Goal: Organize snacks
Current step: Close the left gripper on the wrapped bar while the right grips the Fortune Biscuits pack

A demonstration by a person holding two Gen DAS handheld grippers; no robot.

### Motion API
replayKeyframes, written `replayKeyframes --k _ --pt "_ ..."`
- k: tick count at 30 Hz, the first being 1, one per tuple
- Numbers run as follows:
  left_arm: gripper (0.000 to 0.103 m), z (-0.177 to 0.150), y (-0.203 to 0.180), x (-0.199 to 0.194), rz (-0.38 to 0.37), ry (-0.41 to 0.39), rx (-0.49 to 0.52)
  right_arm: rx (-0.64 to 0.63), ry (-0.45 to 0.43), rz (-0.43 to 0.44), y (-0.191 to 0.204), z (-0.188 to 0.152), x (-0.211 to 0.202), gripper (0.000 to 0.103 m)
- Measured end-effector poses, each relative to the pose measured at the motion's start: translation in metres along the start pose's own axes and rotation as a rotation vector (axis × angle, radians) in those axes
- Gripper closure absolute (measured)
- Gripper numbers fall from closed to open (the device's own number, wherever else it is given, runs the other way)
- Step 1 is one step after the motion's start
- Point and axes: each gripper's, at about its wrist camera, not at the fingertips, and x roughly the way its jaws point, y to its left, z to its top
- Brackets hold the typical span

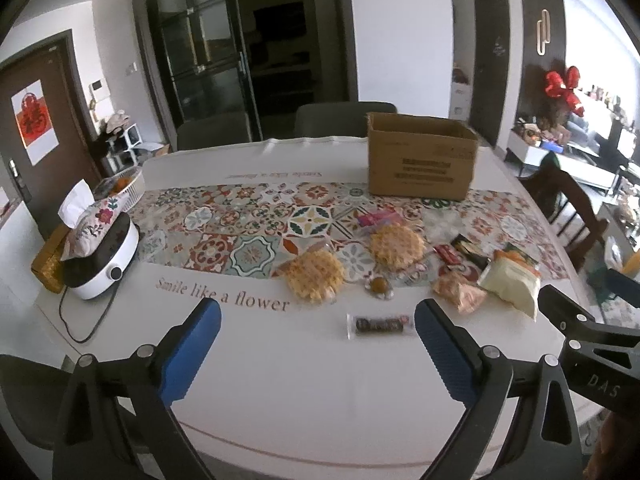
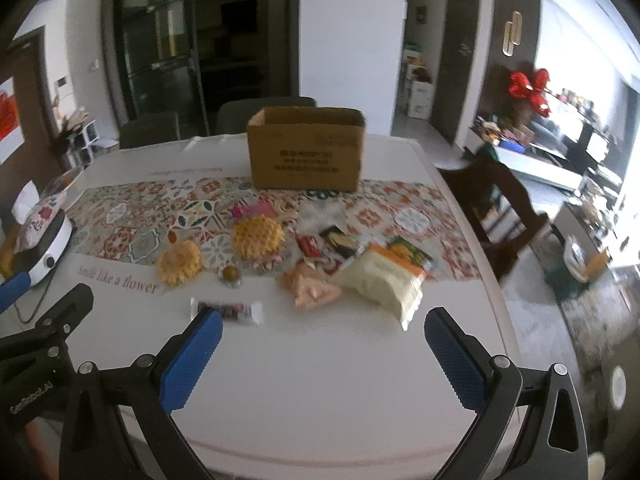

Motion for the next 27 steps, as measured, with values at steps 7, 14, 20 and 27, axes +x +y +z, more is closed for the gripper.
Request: replayKeyframes --k 7,14,20,27 --pt "0.007 0.007 -0.006 0.025 0.061 0.025 -0.032 -0.068 0.032 0.074 -0.002 0.023 0.045 0.001" --pt "0.007 0.02 -0.009 0.057 0.083 0.061 -0.02 -0.087 0.103 0.092 0.002 0.031 0.085 0.004" --pt "0.013 0.021 -0.018 0.101 0.014 0.165 0.014 -0.1 0.173 0.083 0.007 0.033 0.117 0.01" --pt "0.024 -0.007 -0.033 0.145 -0.065 0.317 0.051 -0.224 0.244 0.084 0.021 0.018 0.152 0.022"
